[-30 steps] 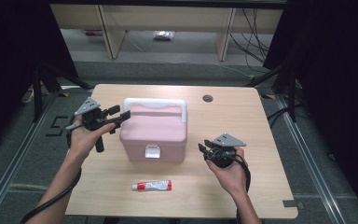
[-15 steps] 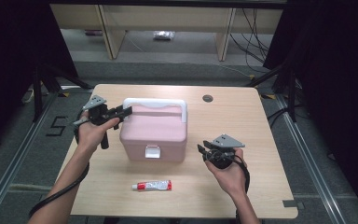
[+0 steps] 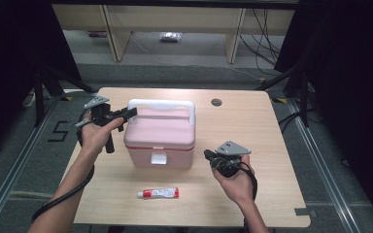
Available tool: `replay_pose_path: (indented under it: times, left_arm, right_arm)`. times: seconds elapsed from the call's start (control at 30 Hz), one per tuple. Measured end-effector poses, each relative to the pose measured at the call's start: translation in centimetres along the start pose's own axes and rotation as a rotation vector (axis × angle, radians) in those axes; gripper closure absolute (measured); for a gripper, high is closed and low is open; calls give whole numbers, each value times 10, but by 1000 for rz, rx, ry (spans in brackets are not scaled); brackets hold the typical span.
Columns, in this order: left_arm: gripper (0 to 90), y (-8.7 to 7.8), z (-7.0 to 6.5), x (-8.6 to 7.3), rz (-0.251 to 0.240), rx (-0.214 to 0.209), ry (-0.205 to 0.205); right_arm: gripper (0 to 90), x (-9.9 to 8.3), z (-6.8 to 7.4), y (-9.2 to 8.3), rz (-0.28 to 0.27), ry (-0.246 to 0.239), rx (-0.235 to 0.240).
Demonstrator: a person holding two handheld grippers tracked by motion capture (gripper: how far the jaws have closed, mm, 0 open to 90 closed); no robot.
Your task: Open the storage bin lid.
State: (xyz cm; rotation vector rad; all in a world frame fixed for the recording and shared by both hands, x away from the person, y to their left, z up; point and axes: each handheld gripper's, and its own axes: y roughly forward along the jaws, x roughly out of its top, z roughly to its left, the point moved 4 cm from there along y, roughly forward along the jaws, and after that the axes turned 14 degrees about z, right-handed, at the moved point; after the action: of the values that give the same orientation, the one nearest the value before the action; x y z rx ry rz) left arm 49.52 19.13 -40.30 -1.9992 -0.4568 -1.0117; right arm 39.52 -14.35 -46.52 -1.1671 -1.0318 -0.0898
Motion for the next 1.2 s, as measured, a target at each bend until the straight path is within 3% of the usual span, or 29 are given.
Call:
replay_pose_path:
  times: [0.33, 0.37, 0.5, 0.6, 0.63, 0.77, 0.87, 1.0, 1.1, 1.2]
  left_arm:
    - [727, -1, 0, 10, 10, -8, -23]
    - [726, -2, 0, 11, 12, -9, -20]
    - [726, -1, 0, 11, 13, -10, -21]
    - [725, -2, 0, 12, 14, -12, -19]
    - [725, -2, 0, 12, 14, -14, -17]
    - [671, -5, 1, 12, -28, -41, -8]
    - [560, -13, 0, 12, -65, -24, 65]
    - [529, -27, -2, 10, -108, -11, 100]
    - [573, -40, -5, 7, -139, -5, 124]
    - [678, -54, -13, -1, -161, -35, 153]
  right_arm:
    - [900, 23, 12, -10, -53, -26, 28]
    - [900, 24, 14, -10, -56, 0, 32]
    - [900, 33, 18, -9, -81, -41, 38]
    - [900, 39, 23, -6, -89, -22, 51]
    - [900, 40, 23, -6, -93, -40, 43]
    - [900, 44, 24, -6, -105, -39, 40]
    - [900, 45, 25, -6, -116, -20, 41]
    - [900, 45, 24, -6, -122, -36, 35]
    - [900, 45, 24, -5, -121, -30, 36]
    - [900, 46, 23, -6, -129, -37, 22]
